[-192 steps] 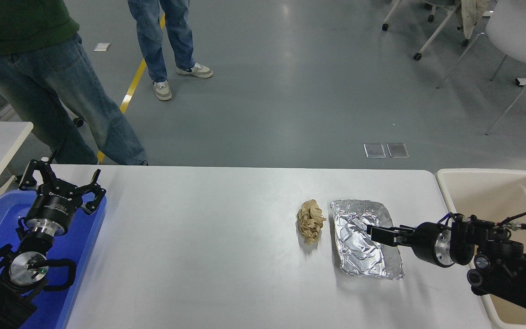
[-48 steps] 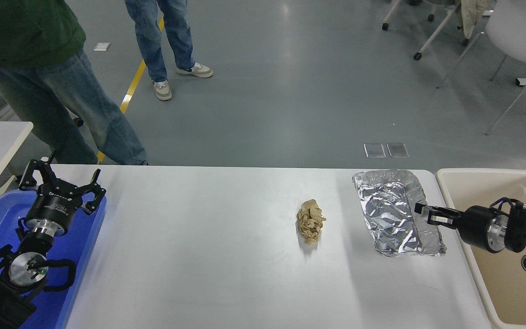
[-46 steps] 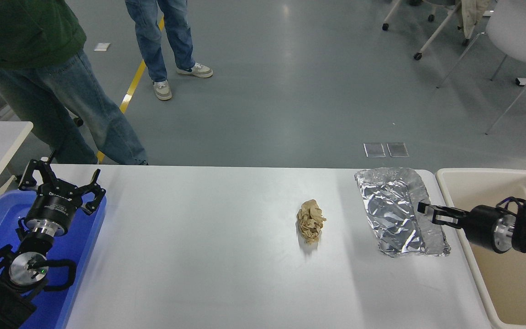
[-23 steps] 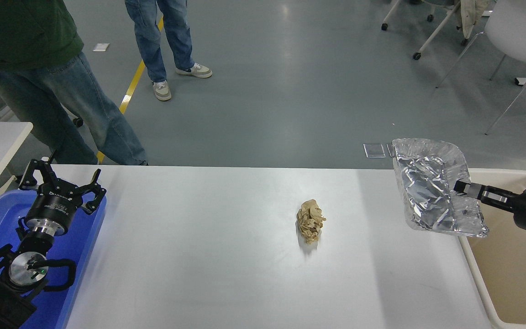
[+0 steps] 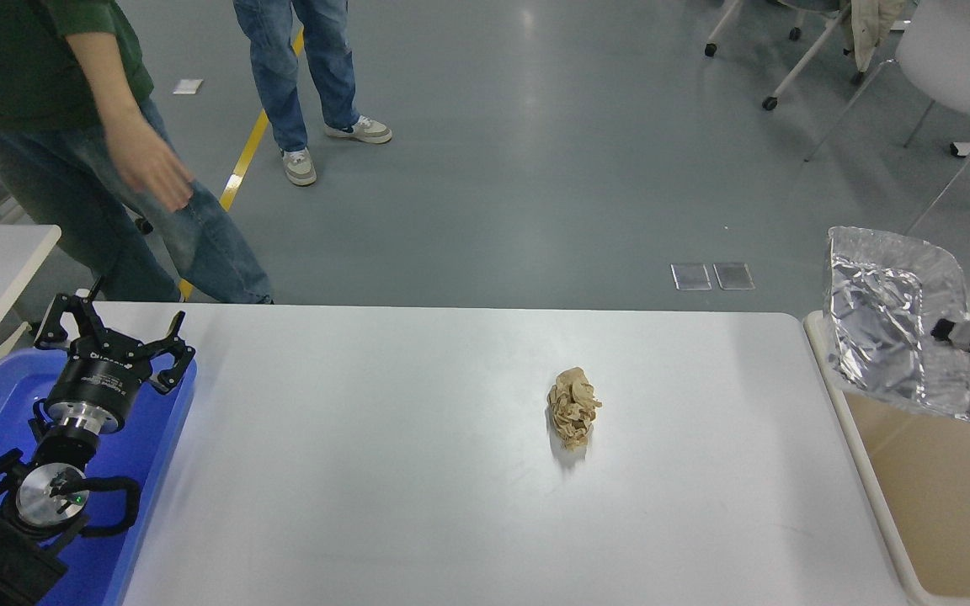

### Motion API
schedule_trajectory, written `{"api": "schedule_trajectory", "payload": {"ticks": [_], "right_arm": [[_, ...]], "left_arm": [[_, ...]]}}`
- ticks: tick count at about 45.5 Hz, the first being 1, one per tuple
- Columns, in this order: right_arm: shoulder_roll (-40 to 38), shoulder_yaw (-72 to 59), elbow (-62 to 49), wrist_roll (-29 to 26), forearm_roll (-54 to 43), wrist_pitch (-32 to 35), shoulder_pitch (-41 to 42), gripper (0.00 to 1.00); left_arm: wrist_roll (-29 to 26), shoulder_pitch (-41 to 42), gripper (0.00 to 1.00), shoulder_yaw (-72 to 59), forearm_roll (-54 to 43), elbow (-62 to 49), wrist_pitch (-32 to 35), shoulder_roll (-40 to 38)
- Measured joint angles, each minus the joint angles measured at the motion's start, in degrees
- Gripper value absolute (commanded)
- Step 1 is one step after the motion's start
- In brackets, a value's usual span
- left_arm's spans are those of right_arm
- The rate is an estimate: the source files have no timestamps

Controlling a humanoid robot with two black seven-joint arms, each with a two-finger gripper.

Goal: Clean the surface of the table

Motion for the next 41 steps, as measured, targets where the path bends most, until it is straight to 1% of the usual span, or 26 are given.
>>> {"api": "schedule_trajectory", "payload": {"ticks": [19,41], "right_arm": [[8.6,0.2,-16.5,0.2,7.8,-0.5,-7.8,0.00],[25.9,-0.3,-43.6,-0.3,10.9,-0.5,-11.8,0.00]], "left_arm": [[0.0,0.0,1.00,0.0,0.0,0.0,0.0,0.0],[0.0,0.0,1.00,0.0,0.0,0.0,0.0,0.0]]}}
